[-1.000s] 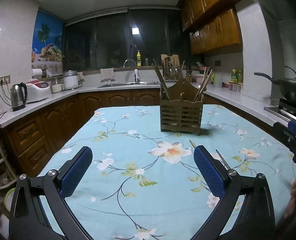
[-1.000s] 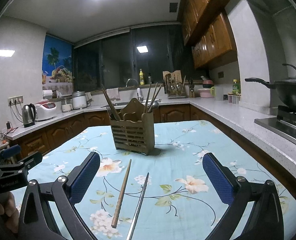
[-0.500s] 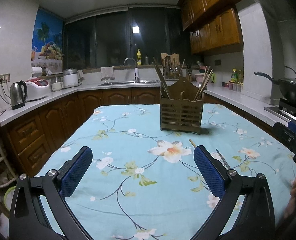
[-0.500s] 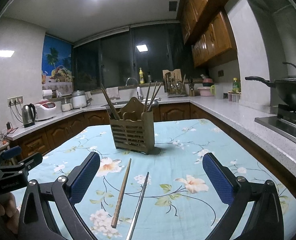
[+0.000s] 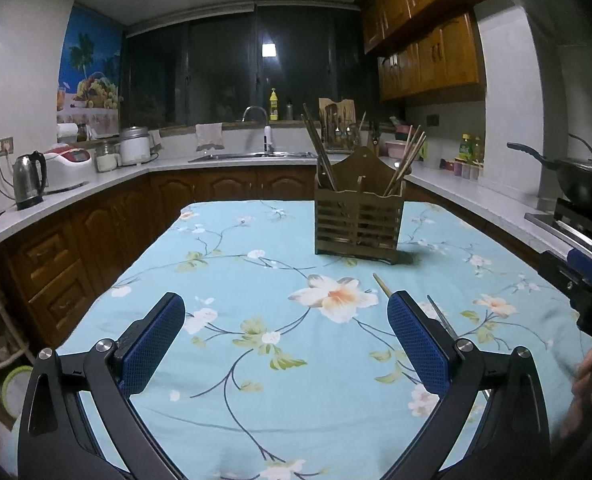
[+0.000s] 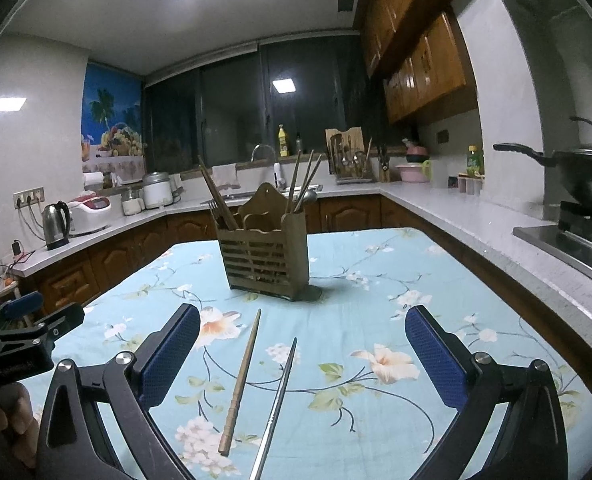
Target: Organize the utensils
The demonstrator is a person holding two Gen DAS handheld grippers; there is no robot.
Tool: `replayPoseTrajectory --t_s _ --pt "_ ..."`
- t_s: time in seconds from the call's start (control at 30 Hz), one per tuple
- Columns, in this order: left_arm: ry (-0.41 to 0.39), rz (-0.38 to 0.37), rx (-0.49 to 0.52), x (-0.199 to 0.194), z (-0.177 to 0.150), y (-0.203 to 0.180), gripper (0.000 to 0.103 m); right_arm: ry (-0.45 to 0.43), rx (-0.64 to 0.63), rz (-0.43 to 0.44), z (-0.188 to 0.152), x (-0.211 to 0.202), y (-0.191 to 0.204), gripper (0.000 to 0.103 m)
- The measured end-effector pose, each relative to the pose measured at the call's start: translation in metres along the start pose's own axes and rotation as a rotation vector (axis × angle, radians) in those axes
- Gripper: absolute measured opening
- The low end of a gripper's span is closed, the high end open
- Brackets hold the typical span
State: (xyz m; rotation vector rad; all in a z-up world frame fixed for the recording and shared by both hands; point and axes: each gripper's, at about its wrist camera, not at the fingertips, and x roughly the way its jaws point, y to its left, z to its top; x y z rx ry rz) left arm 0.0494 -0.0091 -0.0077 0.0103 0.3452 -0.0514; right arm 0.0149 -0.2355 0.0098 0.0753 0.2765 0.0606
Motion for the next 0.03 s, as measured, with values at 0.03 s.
replayPoseTrajectory --t_s 0.03 --pt "0.003 -0.003 0.001 0.0005 0.0 0.0 0.103 0.005 0.002 0.002 -0.0004 0.0013 -0.001 0.103"
